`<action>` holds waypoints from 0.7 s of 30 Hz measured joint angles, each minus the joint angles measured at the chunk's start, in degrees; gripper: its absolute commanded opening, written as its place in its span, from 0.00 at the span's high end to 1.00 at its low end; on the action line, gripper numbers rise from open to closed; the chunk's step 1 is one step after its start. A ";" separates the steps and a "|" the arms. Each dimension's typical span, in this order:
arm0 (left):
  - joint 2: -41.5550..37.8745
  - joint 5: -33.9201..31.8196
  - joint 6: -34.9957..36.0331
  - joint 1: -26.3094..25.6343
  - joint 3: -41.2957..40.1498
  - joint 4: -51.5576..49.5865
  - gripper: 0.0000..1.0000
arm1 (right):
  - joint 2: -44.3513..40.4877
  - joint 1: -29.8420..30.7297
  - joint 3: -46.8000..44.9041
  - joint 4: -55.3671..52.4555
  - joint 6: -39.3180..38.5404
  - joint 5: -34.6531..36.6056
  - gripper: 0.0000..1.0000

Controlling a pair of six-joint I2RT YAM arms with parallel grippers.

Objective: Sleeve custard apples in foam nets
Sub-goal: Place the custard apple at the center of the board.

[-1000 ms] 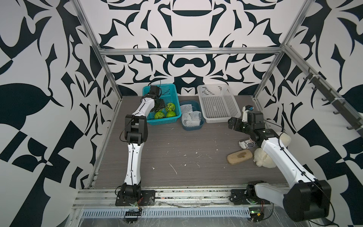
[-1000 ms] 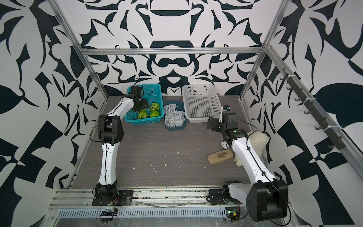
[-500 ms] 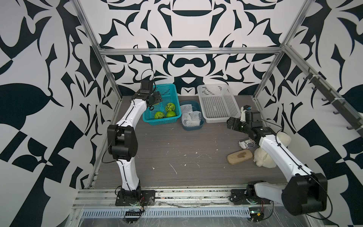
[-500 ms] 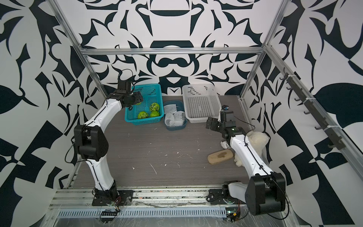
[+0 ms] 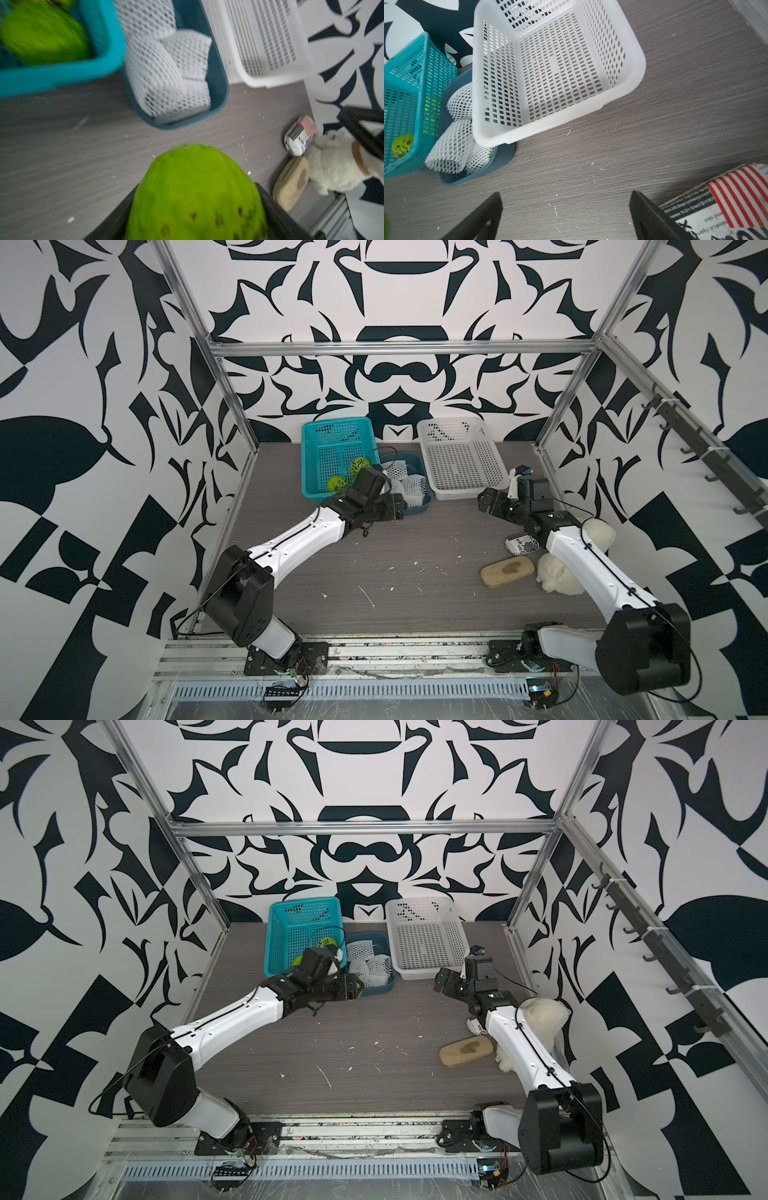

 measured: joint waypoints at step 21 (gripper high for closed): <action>15.54 -7.13 0.07 -12.39 0.04 -0.70 0.00 | -0.63 2.82 -1.40 -1.81 0.83 -2.05 0.17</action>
